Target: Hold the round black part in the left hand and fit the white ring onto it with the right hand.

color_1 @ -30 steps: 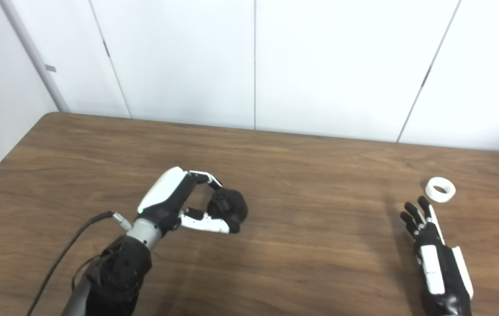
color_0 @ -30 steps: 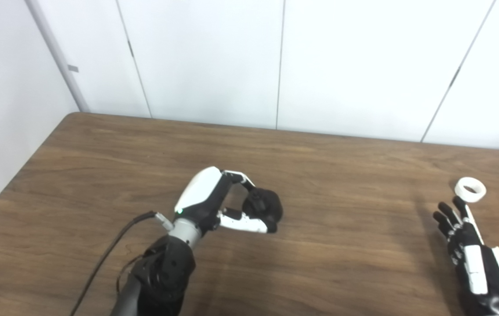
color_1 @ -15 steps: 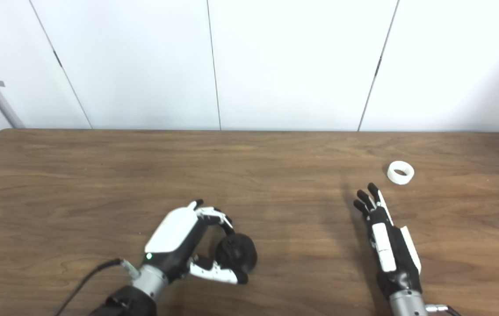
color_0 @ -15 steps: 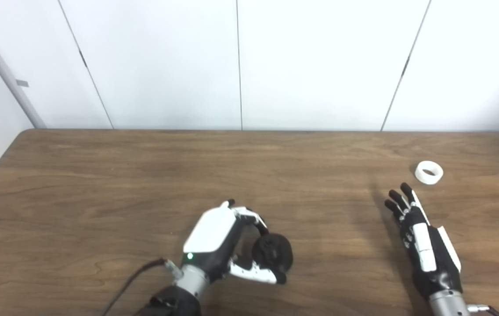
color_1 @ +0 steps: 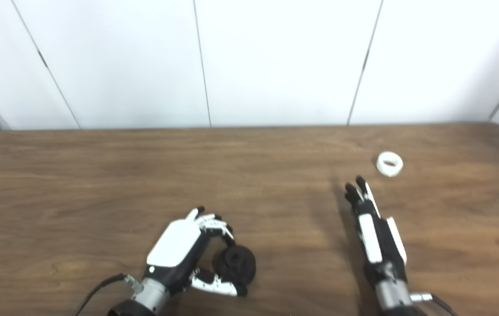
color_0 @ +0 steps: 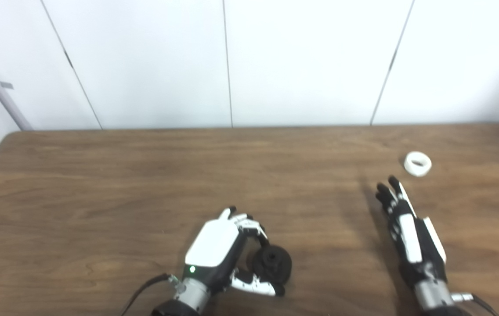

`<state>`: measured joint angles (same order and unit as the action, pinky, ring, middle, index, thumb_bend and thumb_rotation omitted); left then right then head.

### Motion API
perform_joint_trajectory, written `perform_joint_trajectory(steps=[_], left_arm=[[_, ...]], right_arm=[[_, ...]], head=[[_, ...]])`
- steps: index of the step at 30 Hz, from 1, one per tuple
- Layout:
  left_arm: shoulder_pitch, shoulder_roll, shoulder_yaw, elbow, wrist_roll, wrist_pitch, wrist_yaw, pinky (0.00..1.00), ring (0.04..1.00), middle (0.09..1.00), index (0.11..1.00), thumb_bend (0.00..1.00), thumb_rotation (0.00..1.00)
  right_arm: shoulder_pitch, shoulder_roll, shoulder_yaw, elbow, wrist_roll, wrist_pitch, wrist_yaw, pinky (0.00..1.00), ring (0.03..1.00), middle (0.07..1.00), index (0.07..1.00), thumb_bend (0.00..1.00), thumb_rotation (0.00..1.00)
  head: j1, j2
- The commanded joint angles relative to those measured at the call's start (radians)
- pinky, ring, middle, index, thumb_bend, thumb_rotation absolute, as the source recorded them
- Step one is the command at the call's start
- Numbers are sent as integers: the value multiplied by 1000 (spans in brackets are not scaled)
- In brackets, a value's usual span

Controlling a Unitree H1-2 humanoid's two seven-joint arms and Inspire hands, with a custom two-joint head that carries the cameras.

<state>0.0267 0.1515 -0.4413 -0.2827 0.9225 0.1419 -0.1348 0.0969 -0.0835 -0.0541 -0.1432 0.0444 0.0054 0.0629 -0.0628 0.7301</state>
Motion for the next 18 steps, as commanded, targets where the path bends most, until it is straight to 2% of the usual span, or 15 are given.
perform_joint_trajectory(steps=[1, 6, 8, 9, 12, 18], left_arm=[[-2, 1, -8, 1, 11, -18, 0, 1000, 876, 756, 485, 523, 51], [0, 8, -12, -4, 16, -12, -16, 1000, 888, 766, 485, 521, 52], [2, 11, -10, -1, 10, -13, -18, 1000, 883, 765, 485, 521, 51], [3, 12, -9, 1, 7, -15, -16, 1000, 880, 765, 485, 520, 51], [7, 17, -7, 2, 3, -14, -22, 1000, 873, 766, 485, 520, 50], [12, 27, -1, -1, 8, -12, -33, 1000, 878, 768, 486, 520, 51]], right_arm=[[26, 17, 21, -4, 0, 22, 3, 1000, 947, 943, 1000, 584, 983], [23, 9, 38, -27, -42, 44, -12, 995, 942, 950, 997, 477, 910], [20, 4, 48, -44, -97, 71, -33, 941, 922, 935, 964, 475, 847], [18, 2, 52, -56, -129, 90, -46, 876, 898, 915, 928, 499, 792], [9, 0, 60, -104, -206, 145, -76, 795, 871, 885, 865, 528, 638], [-21, -16, 58, -196, -267, 238, -87, 857, 885, 876, 832, 534, 487]], head=[[-7, 5], [-30, 19], [-48, 22], [-54, 23], [-71, 27], [-103, 24]])
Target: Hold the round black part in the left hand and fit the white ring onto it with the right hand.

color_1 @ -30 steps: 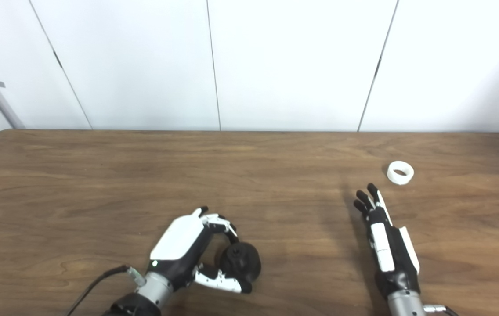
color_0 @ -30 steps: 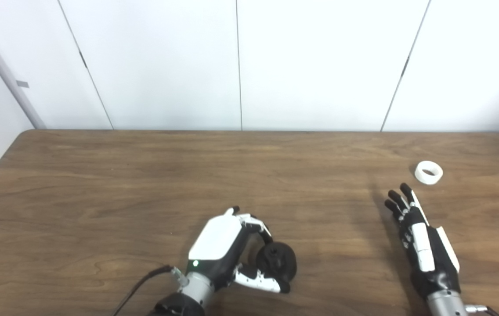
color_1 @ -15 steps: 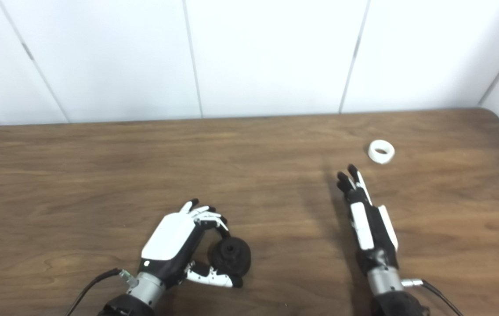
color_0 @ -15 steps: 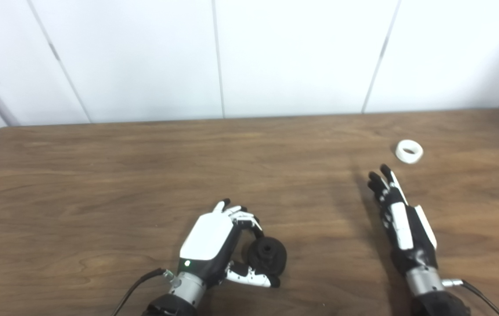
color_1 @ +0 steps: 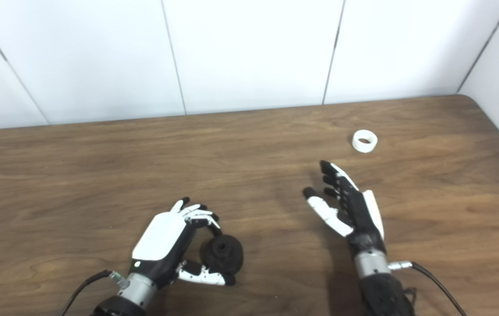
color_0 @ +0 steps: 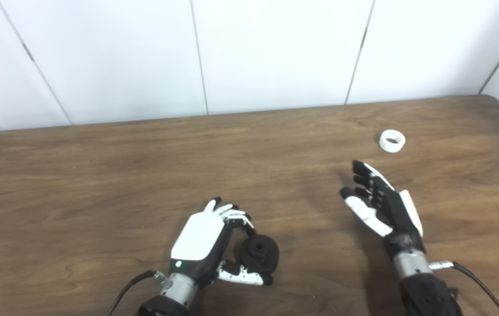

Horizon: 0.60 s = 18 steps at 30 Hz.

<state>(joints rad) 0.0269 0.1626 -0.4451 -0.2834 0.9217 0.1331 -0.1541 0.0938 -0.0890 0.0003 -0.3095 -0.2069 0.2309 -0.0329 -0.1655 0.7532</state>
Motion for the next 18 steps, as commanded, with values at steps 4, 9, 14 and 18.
perform_joint_trajectory(steps=[4, 9, 14, 18], left_arm=[[14, 19, 9, 12, 4, -17, 1, 1000, 872, 767, 485, 520, 51], [16, 14, 12, 18, 11, -20, -5, 1000, 871, 769, 485, 520, 52], [20, 17, 16, 23, 11, -31, 2, 1000, 869, 766, 485, 520, 51], [25, 23, 21, 31, 4, -47, 19, 1000, 864, 760, 485, 520, 51]], right_arm=[[-51, -57, -5, -79, -63, 48, 24, 819, 866, 867, 829, 558, 414], [-112, -157, -8, -103, -223, 96, 30, 791, 850, 850, 783, 658, 349], [-169, -236, -6, -96, -341, 131, 37, 853, 884, 880, 766, 706, 299], [-209, -280, -7, -70, -401, 127, 44, 879, 914, 903, 762, 730, 264]], head=[[-25, -6], [-53, -14], [-78, -19], [-94, -22]])
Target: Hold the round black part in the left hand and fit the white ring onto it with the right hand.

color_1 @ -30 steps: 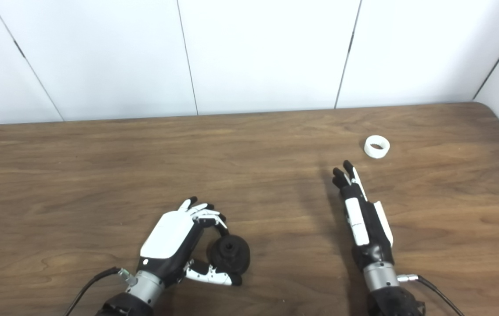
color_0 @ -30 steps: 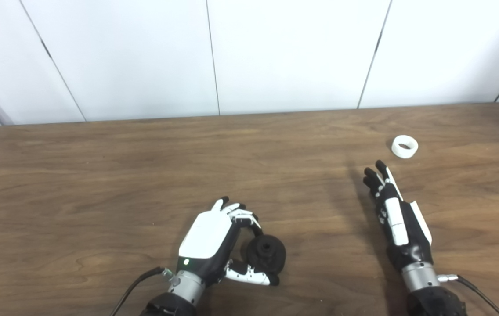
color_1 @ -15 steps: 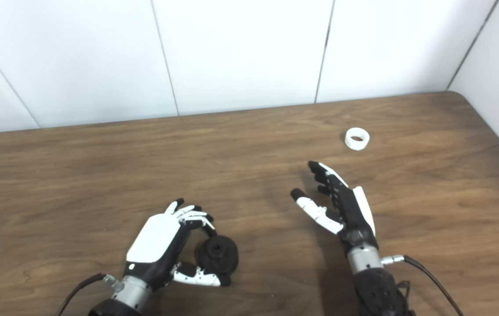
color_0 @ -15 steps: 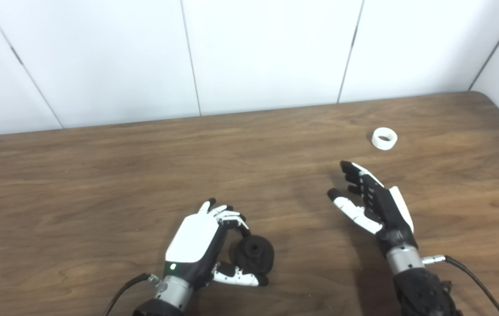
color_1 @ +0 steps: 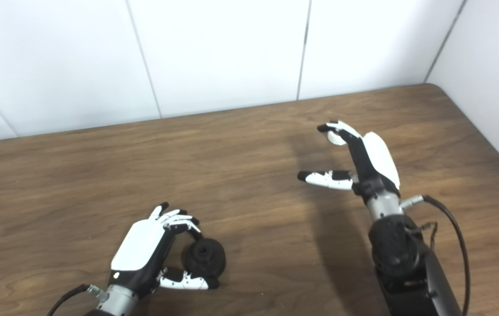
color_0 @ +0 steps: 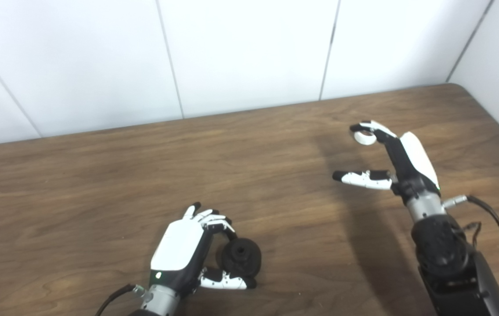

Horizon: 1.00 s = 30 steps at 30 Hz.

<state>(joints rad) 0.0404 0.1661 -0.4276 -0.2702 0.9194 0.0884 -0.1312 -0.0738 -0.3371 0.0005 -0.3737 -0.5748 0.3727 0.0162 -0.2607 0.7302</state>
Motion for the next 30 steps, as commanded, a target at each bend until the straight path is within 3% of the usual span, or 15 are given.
perform_joint_trajectory(steps=[1, 7, 12, 22, 30], left_arm=[[13, 21, 5, 18, 5, -6, -2, 1000, 863, 760, 485, 520, 51], [20, 25, 15, 21, 12, -13, -3, 1000, 862, 758, 485, 521, 51], [23, 26, 23, 26, 7, -24, 4, 1000, 859, 756, 484, 522, 51], [34, 34, 33, 19, 7, -32, 1, 1000, 858, 753, 485, 521, 53], [38, 39, 42, 13, 3, -35, -3, 1000, 861, 751, 485, 521, 53]], right_arm=[[-55, -46, -7, 5, -49, -16, -3, 880, 922, 909, 763, 734, 262], [-138, -120, -5, 100, -106, -30, 11, 909, 960, 924, 754, 756, 247], [-203, -170, 13, 187, -157, -11, 31, 949, 968, 934, 749, 765, 296], [-336, -209, 27, 402, -139, 3, 71, 975, 999, 962, 742, 762, 260], [-429, -213, 77, 536, -137, 36, 130, 983, 1000, 972, 744, 759, 263]], head=[[-3, 0], [-33, -5], [-49, -9], [-62, -12], [-68, -10]])
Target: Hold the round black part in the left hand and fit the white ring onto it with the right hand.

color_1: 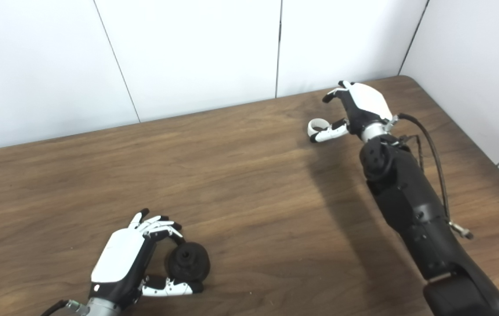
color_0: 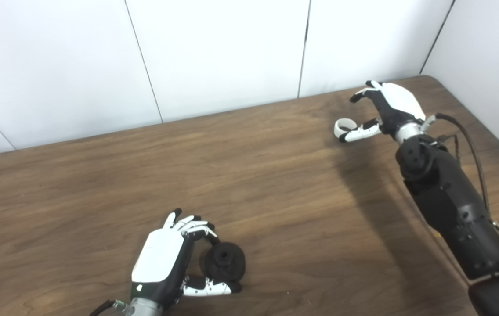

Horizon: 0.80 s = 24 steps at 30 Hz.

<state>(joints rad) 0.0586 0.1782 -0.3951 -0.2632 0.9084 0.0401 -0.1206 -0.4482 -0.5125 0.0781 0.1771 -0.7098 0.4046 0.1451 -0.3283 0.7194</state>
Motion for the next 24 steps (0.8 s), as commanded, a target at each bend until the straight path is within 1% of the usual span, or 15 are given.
perform_joint_trajectory(steps=[1, 7, 13, 19, 24], left_arm=[[20, 27, 10, 6, 13, 12, -13, 1000, 860, 750, 485, 521, 53], [20, 24, 12, 7, 15, 5, -12, 1000, 859, 747, 485, 521, 53], [21, 24, 12, 1, 20, 9, -21, 1000, 863, 753, 485, 520, 54], [23, 26, 15, 6, 15, 0, -12, 1000, 864, 752, 484, 521, 54], [25, 24, 18, 2, 20, 5, -16, 1000, 865, 752, 485, 521, 54]], right_arm=[[-65, -38, 6, -2, -2, 8, 9, 983, 1000, 972, 741, 758, 259], [-111, -36, 47, 58, -9, 26, 30, 976, 1000, 965, 730, 772, 259], [-137, -36, 72, 103, -5, 33, 39, 967, 994, 953, 715, 783, 257], [-144, -39, 83, 127, -4, 53, 51, 961, 993, 942, 712, 781, 249], [-143, -50, 86, 141, -1, 54, 54, 956, 994, 937, 713, 766, 253]], head=[[0, 0], [-1, 3], [-1, 5], [1, 6], [3, 8]])
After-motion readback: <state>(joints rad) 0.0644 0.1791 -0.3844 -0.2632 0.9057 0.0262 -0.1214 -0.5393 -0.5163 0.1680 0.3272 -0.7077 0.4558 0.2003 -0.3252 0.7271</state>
